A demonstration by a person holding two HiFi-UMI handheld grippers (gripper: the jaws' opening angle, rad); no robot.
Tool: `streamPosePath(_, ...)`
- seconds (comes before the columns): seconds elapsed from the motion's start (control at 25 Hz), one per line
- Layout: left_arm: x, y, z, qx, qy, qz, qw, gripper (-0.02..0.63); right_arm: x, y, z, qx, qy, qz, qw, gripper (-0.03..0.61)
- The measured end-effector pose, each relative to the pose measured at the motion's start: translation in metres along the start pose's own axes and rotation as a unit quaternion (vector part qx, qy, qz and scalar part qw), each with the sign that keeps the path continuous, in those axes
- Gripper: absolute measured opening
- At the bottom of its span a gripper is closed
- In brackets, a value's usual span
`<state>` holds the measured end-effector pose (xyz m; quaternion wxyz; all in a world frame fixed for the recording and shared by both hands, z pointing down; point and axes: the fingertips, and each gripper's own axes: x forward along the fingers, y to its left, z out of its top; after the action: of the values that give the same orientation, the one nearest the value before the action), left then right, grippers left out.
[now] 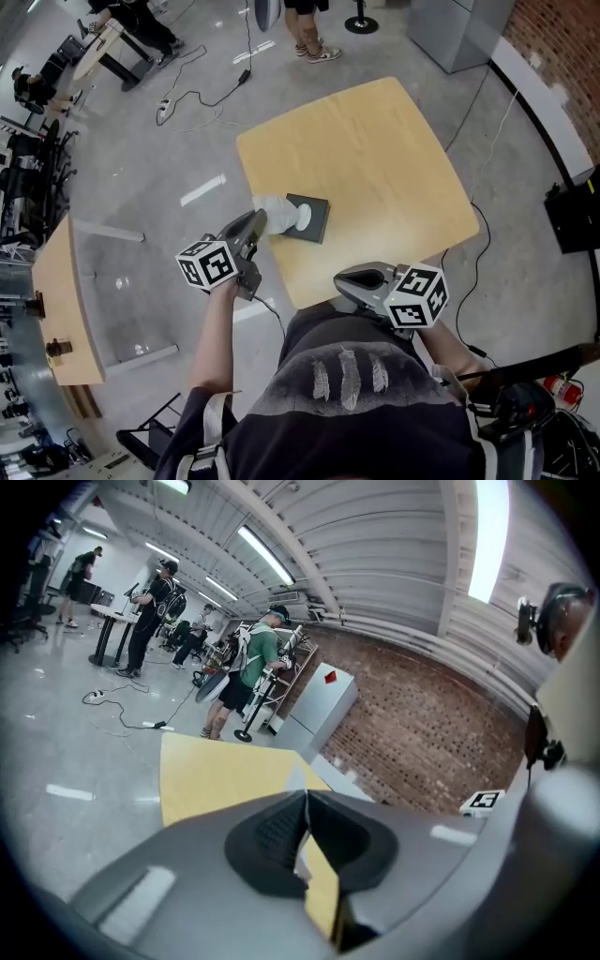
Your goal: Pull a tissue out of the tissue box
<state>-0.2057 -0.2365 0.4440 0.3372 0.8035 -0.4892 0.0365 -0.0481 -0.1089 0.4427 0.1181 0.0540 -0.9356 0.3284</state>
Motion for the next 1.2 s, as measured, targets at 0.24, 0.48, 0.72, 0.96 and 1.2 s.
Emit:
streamPosePath(0.24, 0.017, -0.038, -0.007, 0.004, 0.003, -0.032, 0.9995, 0.008, -0.021, -0.004, -0.009, 0.006, -0.015, -0.011, 1.0, -0.002)
streamPosePath(0.48, 0.052, -0.083, -0.018, 0.008, 0.016, -0.083, 0.9963, 0.008, -0.046, -0.015, -0.022, 0.023, -0.04, -0.034, 0.998, -0.002)
streamPosePath(0.72, 0.086, -0.155, 0.017, 0.014, -0.009, -0.154, 0.988, 0.006, -0.069, -0.02, -0.027, 0.041, -0.052, -0.04, 0.997, -0.002)
streamPosePath(0.96, 0.092, -0.192, 0.056, -0.079, -0.105, -0.232, 0.9638, 0.006, -0.072, -0.02, -0.035, 0.056, -0.048, -0.033, 0.997, -0.002)
streamPosePath(1.2, 0.111, -0.154, 0.005, -0.196, -0.098, -0.198, 0.9554, 0.006, -0.072, -0.022, -0.038, 0.067, -0.033, -0.031, 0.997, -0.002)
